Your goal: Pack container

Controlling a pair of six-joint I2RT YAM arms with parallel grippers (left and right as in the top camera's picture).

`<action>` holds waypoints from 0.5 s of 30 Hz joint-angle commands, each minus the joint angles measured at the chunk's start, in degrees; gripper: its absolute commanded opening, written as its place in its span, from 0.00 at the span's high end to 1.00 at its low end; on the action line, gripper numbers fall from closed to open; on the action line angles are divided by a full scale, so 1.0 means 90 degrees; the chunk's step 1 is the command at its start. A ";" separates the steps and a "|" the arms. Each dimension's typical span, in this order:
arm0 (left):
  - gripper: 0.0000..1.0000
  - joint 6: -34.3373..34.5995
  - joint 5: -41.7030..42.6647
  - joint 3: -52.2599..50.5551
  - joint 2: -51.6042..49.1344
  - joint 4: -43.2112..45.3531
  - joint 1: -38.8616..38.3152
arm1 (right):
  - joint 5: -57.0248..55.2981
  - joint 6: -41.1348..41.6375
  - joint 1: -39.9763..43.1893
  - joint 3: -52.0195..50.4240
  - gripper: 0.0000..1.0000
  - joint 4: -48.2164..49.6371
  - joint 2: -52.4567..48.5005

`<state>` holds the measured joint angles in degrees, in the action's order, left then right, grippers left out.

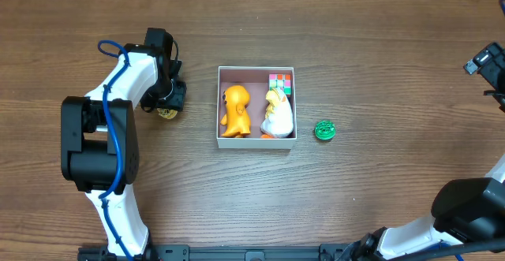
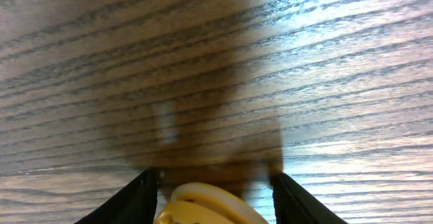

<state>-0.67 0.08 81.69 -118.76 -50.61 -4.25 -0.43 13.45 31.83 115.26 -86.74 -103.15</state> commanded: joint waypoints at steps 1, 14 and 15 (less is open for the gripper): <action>0.48 0.0102 0.0121 -0.0002 -0.0080 -0.0044 0.0019 | -0.0034 0.0027 0.0007 0.0010 0.00 0.0017 0.0029; 0.40 0.0097 0.0153 0.0661 -0.0078 -0.0520 0.0019 | -0.0034 0.0027 0.0007 0.0010 0.00 0.0017 0.0029; 0.33 0.0097 0.0151 0.0695 -0.0078 -0.0551 0.0019 | -0.0034 0.0027 0.0007 0.0010 0.00 0.0017 0.0029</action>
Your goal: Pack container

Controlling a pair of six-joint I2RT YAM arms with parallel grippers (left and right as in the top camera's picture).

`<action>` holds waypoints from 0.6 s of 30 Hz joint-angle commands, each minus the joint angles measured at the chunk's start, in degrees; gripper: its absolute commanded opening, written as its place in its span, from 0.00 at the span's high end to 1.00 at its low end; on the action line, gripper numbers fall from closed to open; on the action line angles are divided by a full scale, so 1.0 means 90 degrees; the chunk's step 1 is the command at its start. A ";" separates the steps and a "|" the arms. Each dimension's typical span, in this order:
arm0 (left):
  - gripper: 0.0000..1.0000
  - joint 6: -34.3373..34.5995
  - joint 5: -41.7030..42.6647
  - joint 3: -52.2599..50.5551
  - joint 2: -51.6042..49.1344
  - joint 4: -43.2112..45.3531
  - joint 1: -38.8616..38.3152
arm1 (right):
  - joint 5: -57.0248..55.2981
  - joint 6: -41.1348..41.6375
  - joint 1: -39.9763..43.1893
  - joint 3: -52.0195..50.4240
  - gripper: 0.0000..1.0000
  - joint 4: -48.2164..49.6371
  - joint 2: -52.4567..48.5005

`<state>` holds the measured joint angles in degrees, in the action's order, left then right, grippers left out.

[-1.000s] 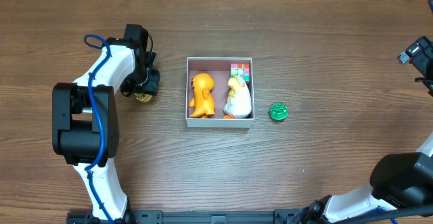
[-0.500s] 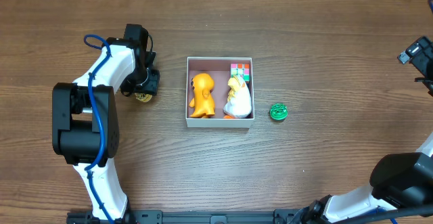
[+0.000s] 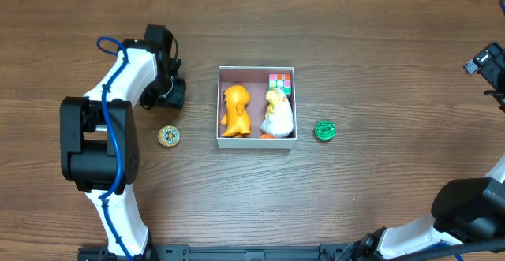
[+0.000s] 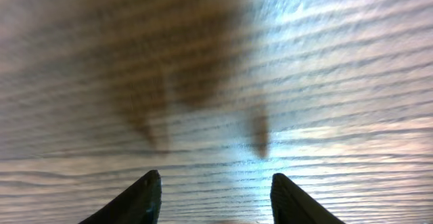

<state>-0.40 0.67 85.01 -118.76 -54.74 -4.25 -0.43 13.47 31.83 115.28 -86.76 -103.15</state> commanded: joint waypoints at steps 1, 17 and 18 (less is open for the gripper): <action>0.33 0.0068 0.0080 0.0350 -0.0078 -0.0129 0.0019 | -0.0034 0.0024 0.0007 0.0007 0.00 0.0019 0.0029; 0.10 0.0044 0.0046 0.0622 -0.0073 -0.1693 0.0019 | -0.0034 0.0024 0.0007 0.0007 0.00 0.0019 0.0029; 0.09 0.0044 0.0044 0.0729 -0.0044 -0.1877 0.0019 | -0.0034 0.0024 0.0007 0.0007 0.00 0.0017 0.0029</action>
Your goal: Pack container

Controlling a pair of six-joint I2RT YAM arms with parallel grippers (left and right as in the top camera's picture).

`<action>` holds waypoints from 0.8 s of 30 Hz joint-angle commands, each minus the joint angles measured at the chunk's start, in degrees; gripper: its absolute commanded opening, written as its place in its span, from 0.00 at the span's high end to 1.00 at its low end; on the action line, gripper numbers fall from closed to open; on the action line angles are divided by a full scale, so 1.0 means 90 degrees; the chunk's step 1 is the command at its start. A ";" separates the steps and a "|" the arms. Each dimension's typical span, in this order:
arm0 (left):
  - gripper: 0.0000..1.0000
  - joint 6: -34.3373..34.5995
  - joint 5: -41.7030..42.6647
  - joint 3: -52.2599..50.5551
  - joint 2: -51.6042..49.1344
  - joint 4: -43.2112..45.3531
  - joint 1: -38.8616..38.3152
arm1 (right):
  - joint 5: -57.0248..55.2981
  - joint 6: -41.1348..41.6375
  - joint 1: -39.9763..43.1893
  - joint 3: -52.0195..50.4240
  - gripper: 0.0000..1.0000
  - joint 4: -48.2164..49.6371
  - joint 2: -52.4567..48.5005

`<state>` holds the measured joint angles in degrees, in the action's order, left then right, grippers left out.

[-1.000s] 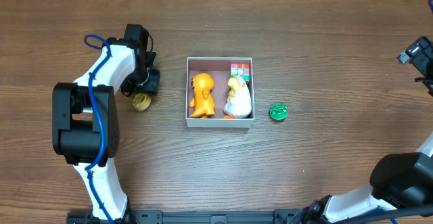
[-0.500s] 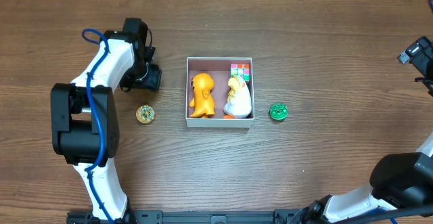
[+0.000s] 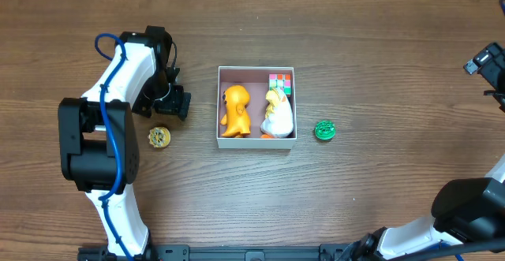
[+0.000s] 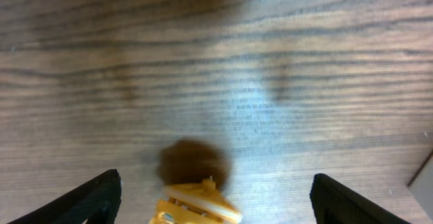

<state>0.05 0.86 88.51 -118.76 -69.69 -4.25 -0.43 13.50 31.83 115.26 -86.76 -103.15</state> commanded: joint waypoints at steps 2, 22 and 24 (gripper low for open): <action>0.06 -0.0007 0.0022 0.0442 0.0022 -0.0403 0.0024 | -0.0034 0.0022 0.0007 0.0010 0.00 0.0019 0.0029; 0.00 -0.0199 0.0381 0.0214 0.1341 -0.1525 0.0262 | -0.0034 0.0022 0.0007 0.0010 0.00 0.0017 0.0029; 0.00 -0.0202 0.0384 0.0078 0.1341 -0.1382 0.0262 | -0.0034 0.0022 0.0007 0.0010 0.00 0.0019 0.0029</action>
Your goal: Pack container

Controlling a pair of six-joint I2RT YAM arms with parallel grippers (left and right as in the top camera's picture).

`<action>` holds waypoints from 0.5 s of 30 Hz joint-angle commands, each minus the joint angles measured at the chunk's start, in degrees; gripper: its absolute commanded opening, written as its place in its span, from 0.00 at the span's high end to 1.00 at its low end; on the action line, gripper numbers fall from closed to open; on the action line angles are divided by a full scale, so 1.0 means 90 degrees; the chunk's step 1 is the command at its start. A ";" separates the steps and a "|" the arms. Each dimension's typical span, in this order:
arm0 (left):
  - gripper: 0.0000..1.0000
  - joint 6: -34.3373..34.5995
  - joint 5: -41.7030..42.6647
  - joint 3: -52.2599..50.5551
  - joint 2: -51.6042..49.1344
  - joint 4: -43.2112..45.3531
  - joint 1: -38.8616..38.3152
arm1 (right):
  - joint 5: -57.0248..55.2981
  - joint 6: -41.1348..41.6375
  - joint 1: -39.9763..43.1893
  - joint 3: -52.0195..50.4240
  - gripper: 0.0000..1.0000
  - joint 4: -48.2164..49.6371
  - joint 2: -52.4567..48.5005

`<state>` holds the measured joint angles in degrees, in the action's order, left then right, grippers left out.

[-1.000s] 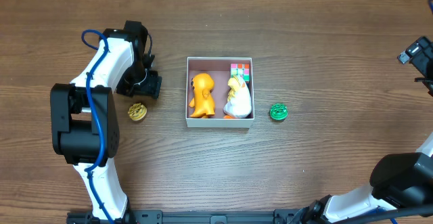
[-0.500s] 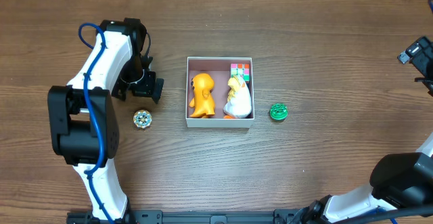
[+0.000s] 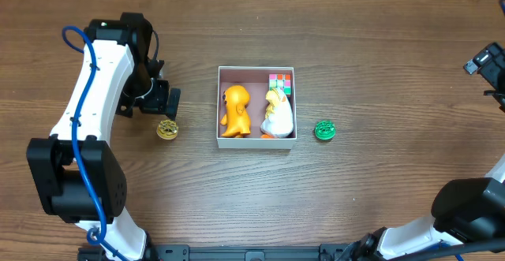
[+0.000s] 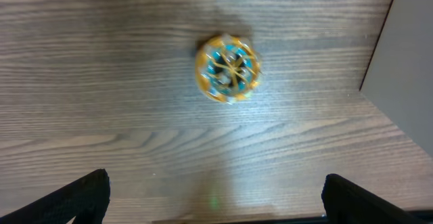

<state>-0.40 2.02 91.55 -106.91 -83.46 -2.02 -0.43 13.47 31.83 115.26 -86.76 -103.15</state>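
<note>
A white open box (image 3: 218, 107) stands mid-table and holds an orange duck figure (image 3: 234, 109), a white chicken figure (image 3: 277, 113) and a colour cube (image 3: 280, 82). A small round yellow toy (image 3: 166, 128) lies loose on the wood left of the box; the left wrist view shows it from above (image 4: 227, 68). My left gripper (image 3: 158, 101) hangs above and just behind it, open wide and empty (image 4: 216, 214), with only the dark fingertips (image 4: 84, 195) showing at the frame's bottom corners. A green round toy (image 3: 324, 130) lies right of the box. My right gripper is out of view.
The box's white wall (image 4: 406, 75) fills the right edge of the left wrist view. Part of the right arm (image 3: 483, 61) shows at the far right edge, its base (image 3: 465, 206) at the bottom right. The table is dark wood.
My left gripper has risen and shifted slightly left; the yellow toy sat at the bottom edge of its wrist view and now shows whole, farther up. The toy lies slightly closer to the box.
The yellow toy first lay between my left fingers near the table's left middle. Then it lay loose, nearer the front, while the gripper stood behind it. The gripper later opened wider near the toy, and now hangs higher above it, empty. The right side never changed.
</note>
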 commanded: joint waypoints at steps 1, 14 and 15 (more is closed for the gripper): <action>0.00 -0.0151 0.0253 -0.0301 0.0024 0.0231 0.0015 | -0.0034 0.0024 0.0007 0.0010 0.00 0.0019 0.0029; 0.00 -0.0289 0.0231 -0.0631 -0.0155 0.1209 0.0015 | -0.0034 0.0024 0.0007 0.0010 0.00 0.0019 0.0029; 0.00 -0.0287 0.0228 -0.0631 -0.0175 0.1212 0.0015 | -0.0034 0.0024 0.0007 0.0010 0.00 0.0017 0.0029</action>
<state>-1.78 3.03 86.48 -107.02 -72.77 -2.02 -0.43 13.50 31.83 115.28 -86.74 -103.15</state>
